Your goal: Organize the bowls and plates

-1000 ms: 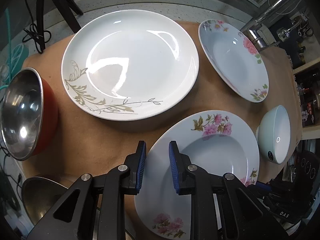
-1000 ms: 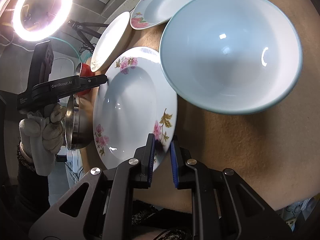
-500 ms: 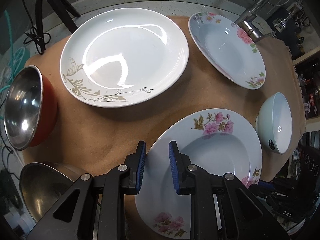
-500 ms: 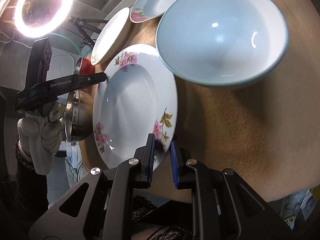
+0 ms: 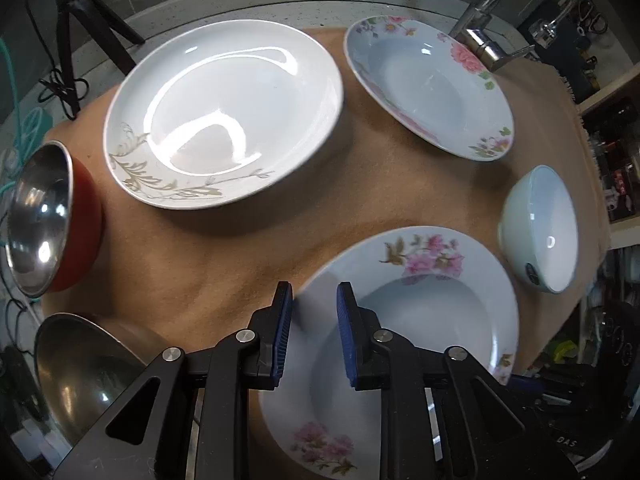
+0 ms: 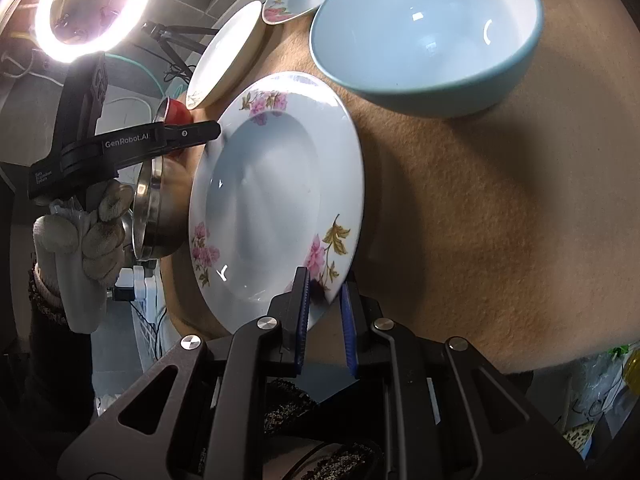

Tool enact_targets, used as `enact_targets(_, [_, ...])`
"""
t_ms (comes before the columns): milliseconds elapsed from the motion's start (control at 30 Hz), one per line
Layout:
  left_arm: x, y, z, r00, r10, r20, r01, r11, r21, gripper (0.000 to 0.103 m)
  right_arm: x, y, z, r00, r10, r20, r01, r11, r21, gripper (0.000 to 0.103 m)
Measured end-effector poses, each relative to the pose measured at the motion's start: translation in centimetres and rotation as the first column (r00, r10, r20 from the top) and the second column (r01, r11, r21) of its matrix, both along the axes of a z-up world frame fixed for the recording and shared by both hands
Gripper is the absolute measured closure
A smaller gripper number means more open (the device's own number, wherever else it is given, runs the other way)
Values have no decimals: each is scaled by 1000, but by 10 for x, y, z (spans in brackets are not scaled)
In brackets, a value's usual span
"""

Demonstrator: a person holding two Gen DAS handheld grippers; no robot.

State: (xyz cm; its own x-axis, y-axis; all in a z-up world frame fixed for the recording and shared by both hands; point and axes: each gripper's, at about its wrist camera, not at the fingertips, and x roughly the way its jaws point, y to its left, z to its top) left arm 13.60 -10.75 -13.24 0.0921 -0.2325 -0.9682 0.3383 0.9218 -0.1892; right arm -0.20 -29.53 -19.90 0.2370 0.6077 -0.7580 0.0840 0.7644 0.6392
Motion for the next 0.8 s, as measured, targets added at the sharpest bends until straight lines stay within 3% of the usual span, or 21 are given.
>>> enact_targets(33, [-3,-4,-3,999,-12,-45,10,999,-38,91,-1,1,1,1000,4,7,-4,1000,7,88])
enact_targets(133, [-16,-23,-5,996,-65,53,60,995,83,99,-1,8,3,1000,22,13,-22,999,-27,87])
enact_targets(200, [-14,-21,4,997,-50,53,48,998,26,96,1,9,3,1000,28,5,-28,999,-39,87])
enact_targets(533, [-8,19,52,987,38,154,-30,998,-53,96,-3,5,7,999,43,27,-41,997,-69,89])
enact_targets(800, [-13,24,38,990,67,121,-61,997,-55,96,-8,-14,5,1000,5,19,-4,999,-35,86])
